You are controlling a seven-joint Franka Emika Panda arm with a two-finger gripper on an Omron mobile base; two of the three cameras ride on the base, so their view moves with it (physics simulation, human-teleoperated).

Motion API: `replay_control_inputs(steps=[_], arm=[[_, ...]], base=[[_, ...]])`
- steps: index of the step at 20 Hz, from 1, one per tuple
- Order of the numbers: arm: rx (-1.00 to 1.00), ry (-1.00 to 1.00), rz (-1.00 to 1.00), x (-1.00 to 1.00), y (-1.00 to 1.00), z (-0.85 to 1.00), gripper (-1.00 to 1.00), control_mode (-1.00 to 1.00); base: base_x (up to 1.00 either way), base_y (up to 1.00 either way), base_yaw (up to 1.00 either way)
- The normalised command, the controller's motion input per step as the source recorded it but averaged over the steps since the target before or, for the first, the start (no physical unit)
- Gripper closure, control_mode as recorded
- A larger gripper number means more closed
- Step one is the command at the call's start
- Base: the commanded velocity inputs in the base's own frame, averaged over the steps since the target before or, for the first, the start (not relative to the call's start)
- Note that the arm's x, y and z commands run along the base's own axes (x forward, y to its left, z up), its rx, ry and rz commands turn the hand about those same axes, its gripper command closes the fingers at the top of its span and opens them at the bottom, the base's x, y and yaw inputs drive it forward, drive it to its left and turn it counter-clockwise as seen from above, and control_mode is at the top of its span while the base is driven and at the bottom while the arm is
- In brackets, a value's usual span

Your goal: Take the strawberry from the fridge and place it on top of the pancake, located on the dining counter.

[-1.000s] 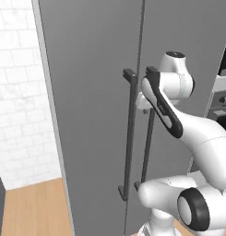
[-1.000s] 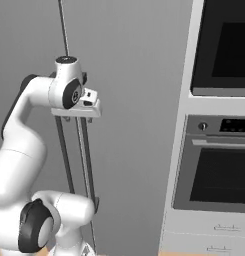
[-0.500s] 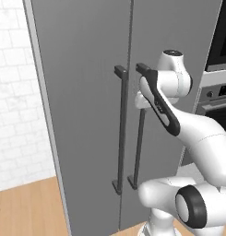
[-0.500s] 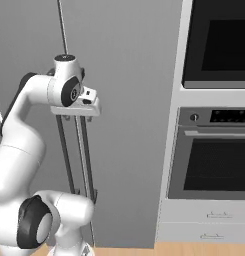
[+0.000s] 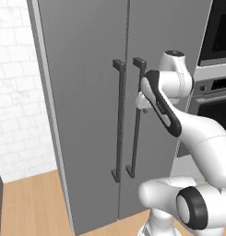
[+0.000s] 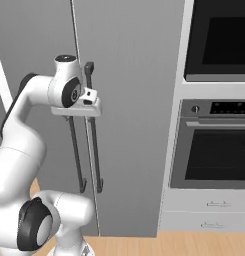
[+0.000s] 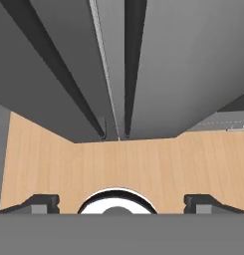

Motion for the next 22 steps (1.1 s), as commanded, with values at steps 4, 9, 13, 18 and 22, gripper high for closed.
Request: replay_control_inputs(steps=[4, 9, 13, 18, 22], arm=[[0.00, 0.00, 0.00, 0.00, 0.00, 0.00, -1.00, 1.00], [0.00, 0.00, 0.00, 0.00, 0.00, 0.00, -1.00, 1.00], [0.03, -0.32, 0.04, 0.27, -0.01, -0.09, -1.00, -1.00], [0.08, -0.41, 0.14, 0.67, 0.00, -0.09, -1.00, -1.00], [0.11, -0.30, 0.16, 0.76, -0.38, -0.11, -1.00, -1.00]], base=[[-0.32, 0.14, 0.00], [-0.02, 0.00, 0.00], [0.00, 0.00, 0.00], [0.00, 0.00, 0.00], [0.00, 0.00, 0.00]])
